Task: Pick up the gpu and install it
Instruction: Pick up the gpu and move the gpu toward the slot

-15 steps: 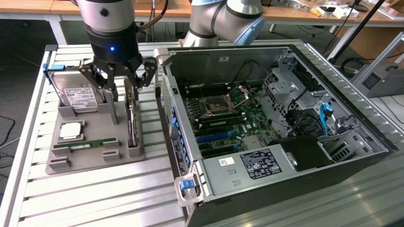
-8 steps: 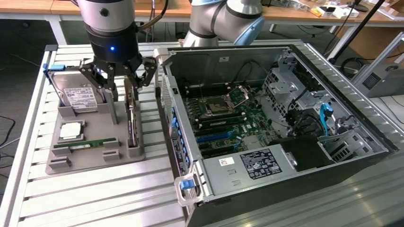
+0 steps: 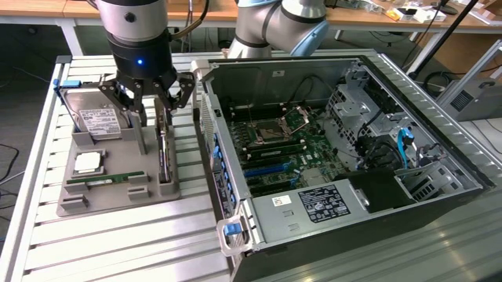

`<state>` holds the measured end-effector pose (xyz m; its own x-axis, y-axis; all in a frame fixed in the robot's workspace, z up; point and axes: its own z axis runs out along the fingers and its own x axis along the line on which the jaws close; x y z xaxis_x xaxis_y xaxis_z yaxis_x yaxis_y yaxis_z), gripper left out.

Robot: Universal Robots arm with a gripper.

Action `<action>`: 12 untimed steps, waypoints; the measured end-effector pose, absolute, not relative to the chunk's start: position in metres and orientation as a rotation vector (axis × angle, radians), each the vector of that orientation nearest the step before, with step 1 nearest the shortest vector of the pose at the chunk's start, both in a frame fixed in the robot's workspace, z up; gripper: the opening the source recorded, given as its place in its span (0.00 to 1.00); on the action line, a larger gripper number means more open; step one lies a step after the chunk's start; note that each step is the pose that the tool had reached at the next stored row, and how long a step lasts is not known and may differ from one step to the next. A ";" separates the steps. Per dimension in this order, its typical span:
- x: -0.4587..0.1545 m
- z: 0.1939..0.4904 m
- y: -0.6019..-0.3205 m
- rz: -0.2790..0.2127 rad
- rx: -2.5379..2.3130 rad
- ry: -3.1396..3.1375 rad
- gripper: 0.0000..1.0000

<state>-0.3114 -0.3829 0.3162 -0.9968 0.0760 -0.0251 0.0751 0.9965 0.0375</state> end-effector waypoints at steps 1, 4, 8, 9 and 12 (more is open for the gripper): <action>-0.311 0.316 -0.383 0.057 0.118 3.112 0.48; -0.311 0.315 -0.383 0.057 0.118 3.112 0.48; -0.311 0.313 -0.383 0.057 0.118 3.113 0.48; -0.311 0.313 -0.383 0.057 0.118 3.113 0.48; -0.311 0.312 -0.383 0.057 0.118 3.112 0.48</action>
<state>-0.3115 -0.3829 0.3118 -0.9968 0.0760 -0.0250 0.0751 0.9965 0.0373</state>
